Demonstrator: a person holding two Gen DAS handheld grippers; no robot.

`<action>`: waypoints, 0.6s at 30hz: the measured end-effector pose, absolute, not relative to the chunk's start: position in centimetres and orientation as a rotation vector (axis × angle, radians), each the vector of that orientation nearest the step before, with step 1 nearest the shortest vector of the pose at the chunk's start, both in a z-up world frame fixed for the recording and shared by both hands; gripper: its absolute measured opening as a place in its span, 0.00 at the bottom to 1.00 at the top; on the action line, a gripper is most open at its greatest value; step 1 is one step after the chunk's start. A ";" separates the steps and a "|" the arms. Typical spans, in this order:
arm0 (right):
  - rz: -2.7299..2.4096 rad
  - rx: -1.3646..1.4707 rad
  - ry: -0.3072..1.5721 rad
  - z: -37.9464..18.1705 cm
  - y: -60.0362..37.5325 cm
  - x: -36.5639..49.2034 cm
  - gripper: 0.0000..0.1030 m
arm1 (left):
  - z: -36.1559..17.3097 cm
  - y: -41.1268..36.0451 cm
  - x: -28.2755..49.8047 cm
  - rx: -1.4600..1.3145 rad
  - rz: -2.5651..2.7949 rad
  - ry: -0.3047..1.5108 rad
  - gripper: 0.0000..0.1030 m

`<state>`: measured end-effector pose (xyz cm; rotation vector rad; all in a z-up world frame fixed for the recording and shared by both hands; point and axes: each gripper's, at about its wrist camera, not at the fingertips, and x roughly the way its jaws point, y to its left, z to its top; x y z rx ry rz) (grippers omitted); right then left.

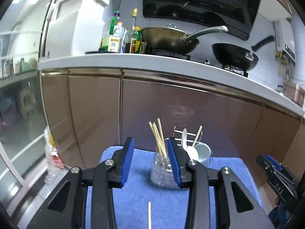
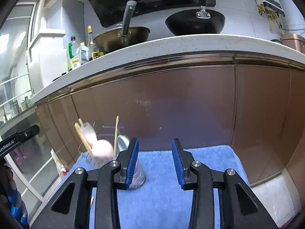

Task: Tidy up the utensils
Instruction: 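Withdraw both open tools from the holder back over the towel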

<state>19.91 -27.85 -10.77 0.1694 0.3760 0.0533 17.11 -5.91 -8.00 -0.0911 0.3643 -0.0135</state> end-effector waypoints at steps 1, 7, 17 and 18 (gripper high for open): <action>0.052 0.165 0.379 -10.9 -27.9 18.9 0.42 | -7.9 -6.1 16.4 -0.083 -0.014 0.362 0.34; 0.049 0.185 0.395 -11.2 -28.5 15.1 0.42 | -7.2 -6.6 12.5 -0.045 -0.017 0.346 0.34; 0.025 0.219 0.382 -10.2 -29.3 10.4 0.43 | -6.7 -6.8 8.0 -0.029 -0.028 0.337 0.34; 0.022 0.214 0.379 -10.1 -29.3 10.1 0.43 | -6.7 -6.8 7.7 -0.027 -0.027 0.336 0.34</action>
